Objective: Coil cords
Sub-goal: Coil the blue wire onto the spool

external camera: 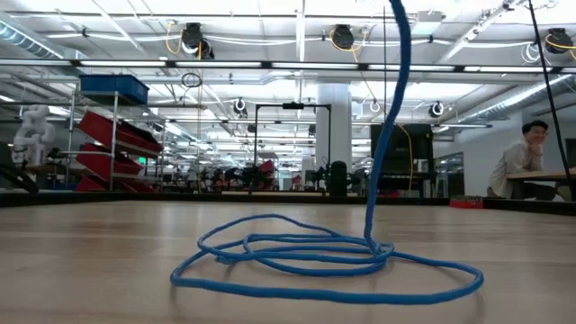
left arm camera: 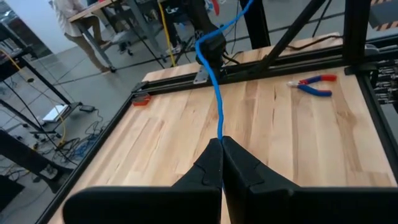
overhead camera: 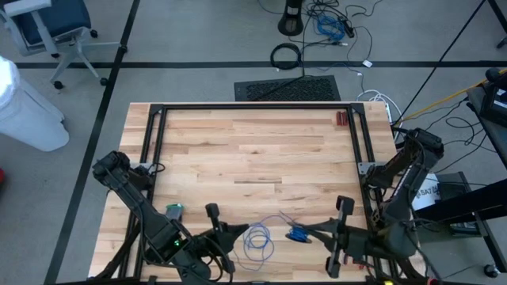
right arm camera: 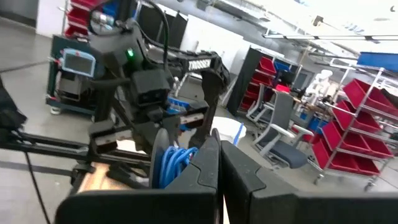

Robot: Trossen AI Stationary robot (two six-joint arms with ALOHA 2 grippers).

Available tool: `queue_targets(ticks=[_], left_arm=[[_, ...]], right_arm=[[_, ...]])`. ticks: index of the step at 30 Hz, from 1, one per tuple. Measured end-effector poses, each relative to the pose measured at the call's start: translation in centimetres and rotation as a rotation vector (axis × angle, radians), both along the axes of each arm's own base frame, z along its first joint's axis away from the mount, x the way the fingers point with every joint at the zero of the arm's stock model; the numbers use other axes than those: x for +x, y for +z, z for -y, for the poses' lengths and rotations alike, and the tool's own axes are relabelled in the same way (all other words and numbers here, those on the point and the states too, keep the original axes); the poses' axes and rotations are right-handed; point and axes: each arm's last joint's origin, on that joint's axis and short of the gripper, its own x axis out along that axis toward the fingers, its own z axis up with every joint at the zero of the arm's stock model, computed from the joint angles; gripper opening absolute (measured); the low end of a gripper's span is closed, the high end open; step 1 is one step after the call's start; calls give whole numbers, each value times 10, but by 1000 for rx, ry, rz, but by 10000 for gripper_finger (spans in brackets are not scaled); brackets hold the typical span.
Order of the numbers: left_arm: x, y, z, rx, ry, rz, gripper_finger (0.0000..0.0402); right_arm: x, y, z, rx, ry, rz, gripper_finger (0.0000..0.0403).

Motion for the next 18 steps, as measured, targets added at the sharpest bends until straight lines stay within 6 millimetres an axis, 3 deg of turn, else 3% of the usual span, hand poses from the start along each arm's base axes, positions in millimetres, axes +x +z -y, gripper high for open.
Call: queue_targets(ticks=[7,18], left_arm=[[-7,14,0,-25,-10,26,2],[-35,33,9,-103,-11,112,2]], right_arm=[[11,-5,5,11,59,-11,0],[23,-13,11,-3,106,-54,0]])
